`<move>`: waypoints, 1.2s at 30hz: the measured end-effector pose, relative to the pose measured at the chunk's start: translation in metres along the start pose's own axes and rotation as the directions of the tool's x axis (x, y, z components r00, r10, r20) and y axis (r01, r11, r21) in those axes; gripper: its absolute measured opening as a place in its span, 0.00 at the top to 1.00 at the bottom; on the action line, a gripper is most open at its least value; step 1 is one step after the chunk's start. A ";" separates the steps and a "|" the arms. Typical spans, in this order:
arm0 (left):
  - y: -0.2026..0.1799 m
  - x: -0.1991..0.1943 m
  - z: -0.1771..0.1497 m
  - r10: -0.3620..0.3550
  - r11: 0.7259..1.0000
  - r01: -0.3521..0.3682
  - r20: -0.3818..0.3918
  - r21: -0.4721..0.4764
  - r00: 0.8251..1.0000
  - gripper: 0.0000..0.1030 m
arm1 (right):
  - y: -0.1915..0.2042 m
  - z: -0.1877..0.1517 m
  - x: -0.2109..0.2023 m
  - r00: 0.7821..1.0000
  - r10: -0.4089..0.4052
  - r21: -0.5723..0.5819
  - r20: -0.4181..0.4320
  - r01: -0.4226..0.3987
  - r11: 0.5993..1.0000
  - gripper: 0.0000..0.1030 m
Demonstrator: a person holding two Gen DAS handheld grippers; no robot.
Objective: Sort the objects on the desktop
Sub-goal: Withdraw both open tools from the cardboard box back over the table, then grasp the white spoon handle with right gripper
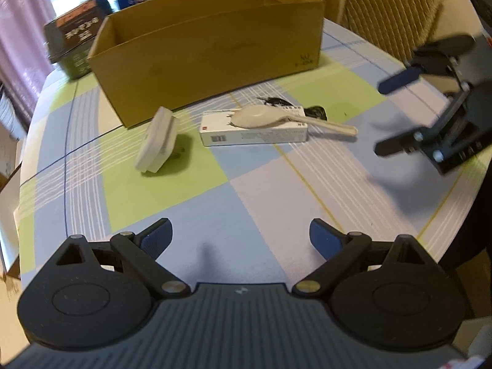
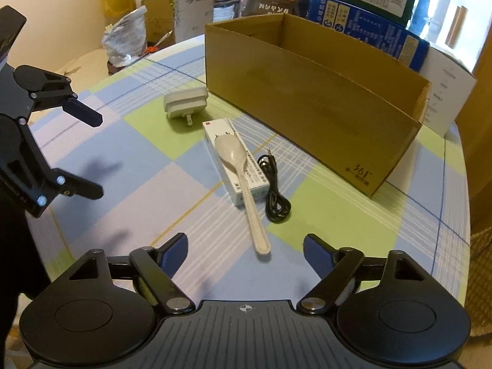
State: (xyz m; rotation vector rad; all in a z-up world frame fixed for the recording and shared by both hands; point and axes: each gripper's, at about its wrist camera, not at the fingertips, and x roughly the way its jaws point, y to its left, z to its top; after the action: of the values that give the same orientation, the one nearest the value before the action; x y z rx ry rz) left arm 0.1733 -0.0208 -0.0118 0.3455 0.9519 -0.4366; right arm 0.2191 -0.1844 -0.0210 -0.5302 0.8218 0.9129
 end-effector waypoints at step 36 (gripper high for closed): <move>0.004 0.031 0.016 -0.017 0.997 0.019 -0.023 0.070 1.000 0.09 | -0.020 0.009 0.051 0.985 0.028 -0.124 -0.173 -0.050 0.991 0.93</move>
State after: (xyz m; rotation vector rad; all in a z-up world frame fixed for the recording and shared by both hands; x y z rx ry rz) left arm 0.2022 -0.0317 -0.0292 0.4062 0.9641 -0.4842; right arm 0.2572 -0.1640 -0.0555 -0.7141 0.9347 0.9705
